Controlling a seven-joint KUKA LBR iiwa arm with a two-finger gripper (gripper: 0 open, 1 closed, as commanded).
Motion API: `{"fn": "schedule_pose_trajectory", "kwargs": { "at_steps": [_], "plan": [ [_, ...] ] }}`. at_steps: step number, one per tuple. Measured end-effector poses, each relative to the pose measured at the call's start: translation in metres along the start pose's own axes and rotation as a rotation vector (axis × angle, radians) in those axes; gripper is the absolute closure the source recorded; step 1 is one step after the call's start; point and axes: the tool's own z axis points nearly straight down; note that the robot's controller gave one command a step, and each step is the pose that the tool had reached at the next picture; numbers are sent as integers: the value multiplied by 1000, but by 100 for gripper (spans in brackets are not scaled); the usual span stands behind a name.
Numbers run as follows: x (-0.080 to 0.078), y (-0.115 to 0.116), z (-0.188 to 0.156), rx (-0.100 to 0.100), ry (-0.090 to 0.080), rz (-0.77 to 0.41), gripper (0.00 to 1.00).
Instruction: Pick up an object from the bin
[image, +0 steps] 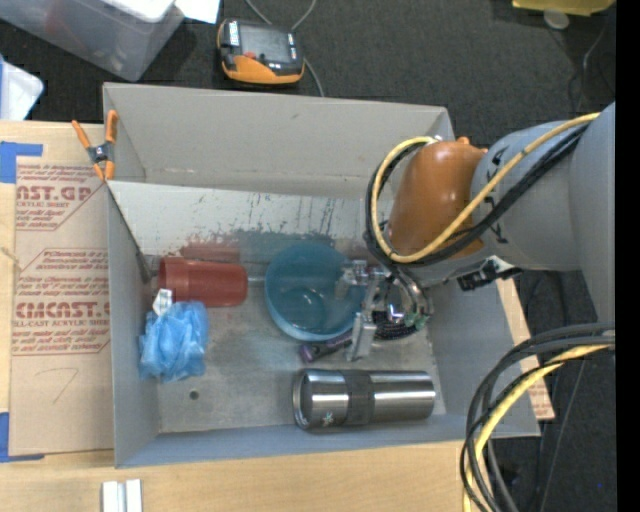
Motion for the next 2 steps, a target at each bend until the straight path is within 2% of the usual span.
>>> {"fn": "schedule_pose_trajectory", "kwargs": {
  "at_steps": [1,2],
  "plan": [
    [7,-8,-21,-1,-4,-219,0],
    [4,-14,-3,0,-5,-89,0]
  ]
}}
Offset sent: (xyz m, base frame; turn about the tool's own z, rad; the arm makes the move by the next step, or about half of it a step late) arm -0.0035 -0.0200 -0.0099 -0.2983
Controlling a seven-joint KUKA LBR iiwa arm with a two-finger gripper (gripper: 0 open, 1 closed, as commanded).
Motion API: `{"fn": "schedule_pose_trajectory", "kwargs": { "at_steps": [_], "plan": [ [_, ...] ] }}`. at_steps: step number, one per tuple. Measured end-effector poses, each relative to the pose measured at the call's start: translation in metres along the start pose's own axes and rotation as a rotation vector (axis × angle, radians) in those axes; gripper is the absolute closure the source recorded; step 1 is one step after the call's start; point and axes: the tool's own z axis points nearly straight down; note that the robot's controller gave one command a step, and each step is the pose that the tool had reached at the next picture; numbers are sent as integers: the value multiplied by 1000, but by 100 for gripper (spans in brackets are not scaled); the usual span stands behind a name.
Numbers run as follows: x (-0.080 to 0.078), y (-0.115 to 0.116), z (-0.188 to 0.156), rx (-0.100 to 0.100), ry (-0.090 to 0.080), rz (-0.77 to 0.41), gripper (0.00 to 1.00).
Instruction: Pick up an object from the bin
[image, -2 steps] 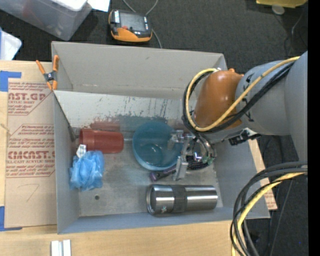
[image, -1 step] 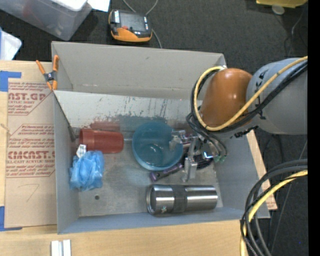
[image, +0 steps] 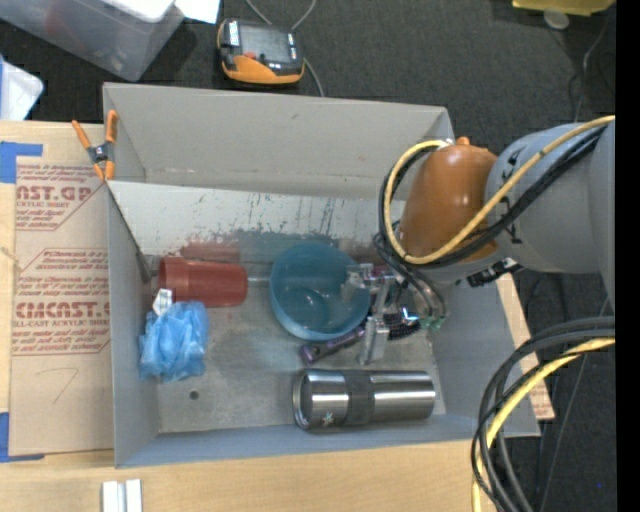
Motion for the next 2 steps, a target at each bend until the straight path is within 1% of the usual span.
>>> {"fn": "schedule_pose_trajectory", "kwargs": {
  "at_steps": [1,2],
  "plan": [
    [2,-3,-9,-2,-3,-64,0],
    [3,-12,18,-2,-6,-106,0]
  ]
}}
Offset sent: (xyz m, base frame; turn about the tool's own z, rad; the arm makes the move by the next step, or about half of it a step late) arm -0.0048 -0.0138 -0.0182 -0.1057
